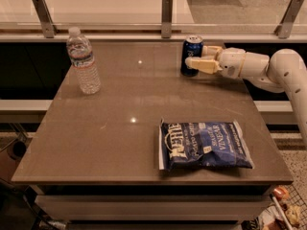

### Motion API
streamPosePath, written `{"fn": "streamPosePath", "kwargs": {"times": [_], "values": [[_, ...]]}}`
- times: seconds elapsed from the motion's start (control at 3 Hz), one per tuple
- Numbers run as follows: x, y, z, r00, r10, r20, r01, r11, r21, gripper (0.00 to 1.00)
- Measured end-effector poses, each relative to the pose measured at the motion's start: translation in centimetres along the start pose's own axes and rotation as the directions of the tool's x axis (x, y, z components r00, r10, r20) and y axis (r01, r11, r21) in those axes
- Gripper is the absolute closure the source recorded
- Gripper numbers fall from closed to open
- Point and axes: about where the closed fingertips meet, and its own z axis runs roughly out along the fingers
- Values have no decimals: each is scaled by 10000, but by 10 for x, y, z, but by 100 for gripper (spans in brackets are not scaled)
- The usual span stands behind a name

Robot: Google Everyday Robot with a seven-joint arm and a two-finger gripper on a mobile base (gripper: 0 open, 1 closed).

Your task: Place pepsi can upright

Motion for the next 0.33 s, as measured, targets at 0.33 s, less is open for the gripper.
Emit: {"fn": "streamPosePath", "kwargs": {"times": [0.33], "values": [[0,1,3,10000,5,6,-4,10000,-54,0]]}}
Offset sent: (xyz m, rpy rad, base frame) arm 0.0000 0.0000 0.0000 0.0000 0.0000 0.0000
